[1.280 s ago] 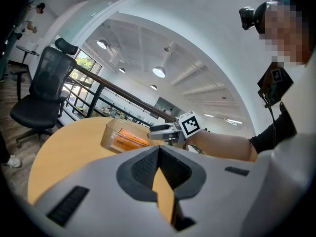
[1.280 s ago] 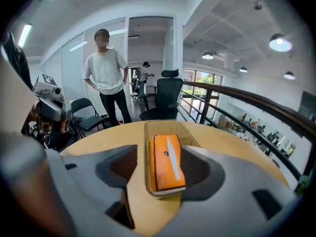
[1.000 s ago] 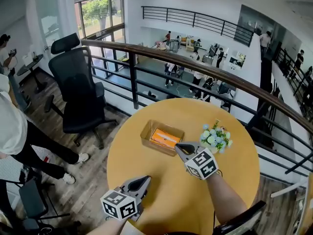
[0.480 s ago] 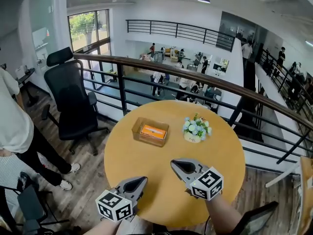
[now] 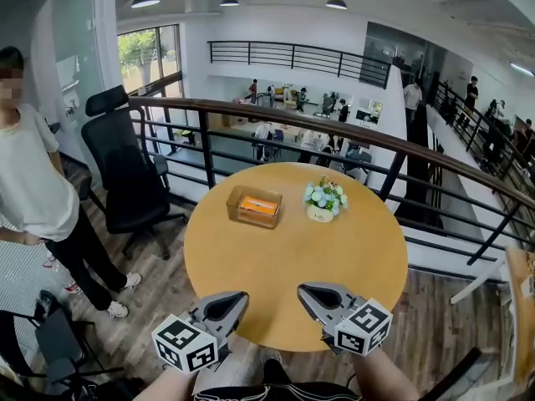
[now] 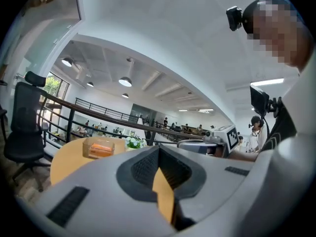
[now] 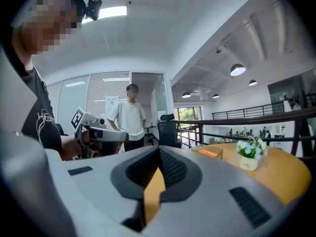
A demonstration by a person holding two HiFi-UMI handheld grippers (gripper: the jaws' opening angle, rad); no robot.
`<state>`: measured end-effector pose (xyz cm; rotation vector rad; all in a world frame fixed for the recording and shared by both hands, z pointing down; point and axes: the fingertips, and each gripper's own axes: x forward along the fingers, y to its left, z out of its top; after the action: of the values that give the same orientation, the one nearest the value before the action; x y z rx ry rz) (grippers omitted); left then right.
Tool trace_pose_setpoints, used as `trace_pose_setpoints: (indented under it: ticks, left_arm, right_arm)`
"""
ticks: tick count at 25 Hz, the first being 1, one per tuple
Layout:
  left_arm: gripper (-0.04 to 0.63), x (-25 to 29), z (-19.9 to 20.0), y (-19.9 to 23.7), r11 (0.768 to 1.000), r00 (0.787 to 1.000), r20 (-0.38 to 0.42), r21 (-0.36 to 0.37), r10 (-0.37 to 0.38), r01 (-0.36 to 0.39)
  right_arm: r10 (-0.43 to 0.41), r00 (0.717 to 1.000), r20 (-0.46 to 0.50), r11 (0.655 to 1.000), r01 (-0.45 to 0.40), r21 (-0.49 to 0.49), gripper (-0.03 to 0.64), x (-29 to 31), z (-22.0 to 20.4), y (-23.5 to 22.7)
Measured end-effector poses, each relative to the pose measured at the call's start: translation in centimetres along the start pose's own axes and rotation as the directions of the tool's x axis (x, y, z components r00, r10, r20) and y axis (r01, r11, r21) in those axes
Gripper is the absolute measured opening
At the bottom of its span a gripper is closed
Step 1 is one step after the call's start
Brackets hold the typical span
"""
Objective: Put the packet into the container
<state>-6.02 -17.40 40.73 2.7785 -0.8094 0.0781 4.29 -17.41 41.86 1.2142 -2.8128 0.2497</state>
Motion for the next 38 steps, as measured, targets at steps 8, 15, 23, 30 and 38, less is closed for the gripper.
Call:
trace_pose_setpoints:
  ticks: [8, 15, 23, 30, 38]
  left_arm:
    - [0.005, -2.2, -1.3, -1.4, 1.000, 1.000, -0.017, 0.021, -0.007, 0.007]
    - [0.005, -2.2, -2.3, -1.7, 1.000, 1.000, -0.020, 0.012, -0.014, 0.014]
    - [0.005, -1.6, -2.7, -2.2, 0.999, 0.999, -0.027, 0.003, -0.040, 0.040]
    - [0.005, -1.8, -2.3, -2.6, 0.998, 0.998, -0.023, 0.006, -0.055, 0.056]
    - [0.005, -1.6, -2.2, -2.8, 0.998, 0.998, -0.013, 0.008, -0.058, 0.058]
  right_arm:
    - [-0.009, 1.000, 0.005, 0.999, 0.008, 0.033, 0.006, -1.3, -2.1, 2.9]
    - [-0.005, 1.000, 0.012, 0.998, 0.004, 0.061, 0.005, -1.8, -2.8, 4.0]
    - [-0.002, 1.000, -0.001, 0.996, 0.002, 0.086, 0.005, -2.0, -3.6, 4.2]
    - [-0.010, 1.000, 0.010, 0.997, 0.010, 0.081, 0.005, -2.0, -3.3, 4.6]
    - [-0.004, 1.000, 0.013, 0.998, 0.003, 0.070, 0.005, -2.5, -3.1, 4.9]
